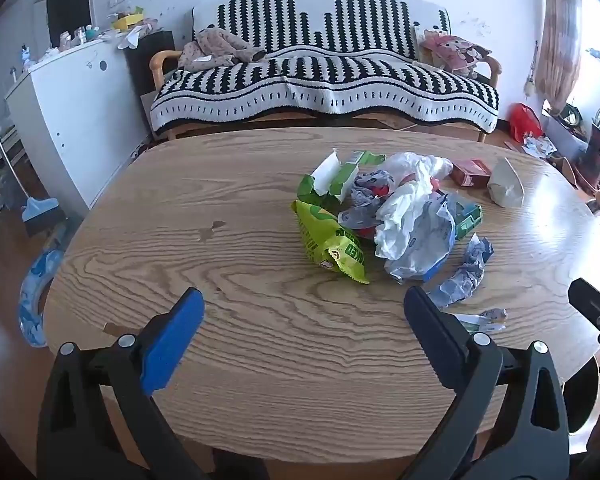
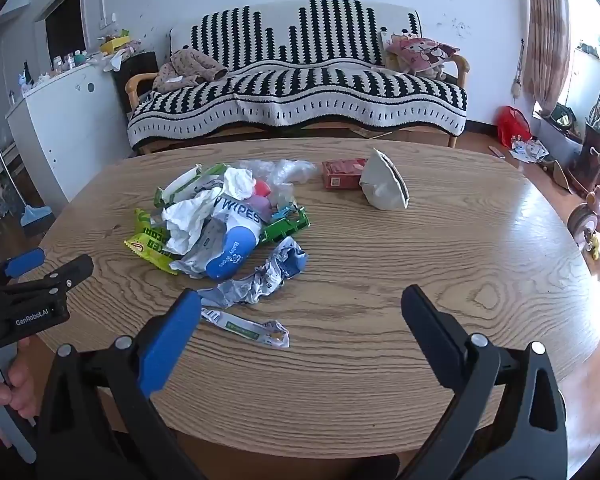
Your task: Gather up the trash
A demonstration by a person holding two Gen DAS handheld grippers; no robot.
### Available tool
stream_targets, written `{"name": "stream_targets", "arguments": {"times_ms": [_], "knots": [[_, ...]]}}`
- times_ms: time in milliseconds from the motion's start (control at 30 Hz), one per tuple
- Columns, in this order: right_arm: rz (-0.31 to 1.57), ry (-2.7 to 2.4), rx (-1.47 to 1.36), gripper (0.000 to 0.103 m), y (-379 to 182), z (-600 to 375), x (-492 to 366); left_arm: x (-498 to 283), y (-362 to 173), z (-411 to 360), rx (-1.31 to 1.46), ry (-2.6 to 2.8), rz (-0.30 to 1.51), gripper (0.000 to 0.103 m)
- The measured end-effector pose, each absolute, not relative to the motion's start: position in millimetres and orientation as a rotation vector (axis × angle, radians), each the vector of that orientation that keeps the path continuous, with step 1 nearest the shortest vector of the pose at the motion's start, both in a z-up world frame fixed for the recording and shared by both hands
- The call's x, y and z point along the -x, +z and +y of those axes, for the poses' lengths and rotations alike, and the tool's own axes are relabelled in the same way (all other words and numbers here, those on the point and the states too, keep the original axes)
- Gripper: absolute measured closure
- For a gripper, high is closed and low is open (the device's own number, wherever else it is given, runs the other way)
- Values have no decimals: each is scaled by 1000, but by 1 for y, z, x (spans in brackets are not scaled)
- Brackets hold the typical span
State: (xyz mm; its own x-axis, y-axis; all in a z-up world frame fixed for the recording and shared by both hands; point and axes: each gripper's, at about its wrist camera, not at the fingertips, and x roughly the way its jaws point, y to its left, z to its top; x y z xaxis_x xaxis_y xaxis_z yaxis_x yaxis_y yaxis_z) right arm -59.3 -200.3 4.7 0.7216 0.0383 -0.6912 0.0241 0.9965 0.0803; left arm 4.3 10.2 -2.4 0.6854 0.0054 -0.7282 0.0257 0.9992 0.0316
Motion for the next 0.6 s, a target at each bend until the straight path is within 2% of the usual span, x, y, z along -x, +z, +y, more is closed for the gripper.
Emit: {"name": "stream_targets", "arguments": {"times_ms": [600], "knots": [[760,4,-64,6,7,-197,63,-2,-1,5,-50,-5,802,5]]}}
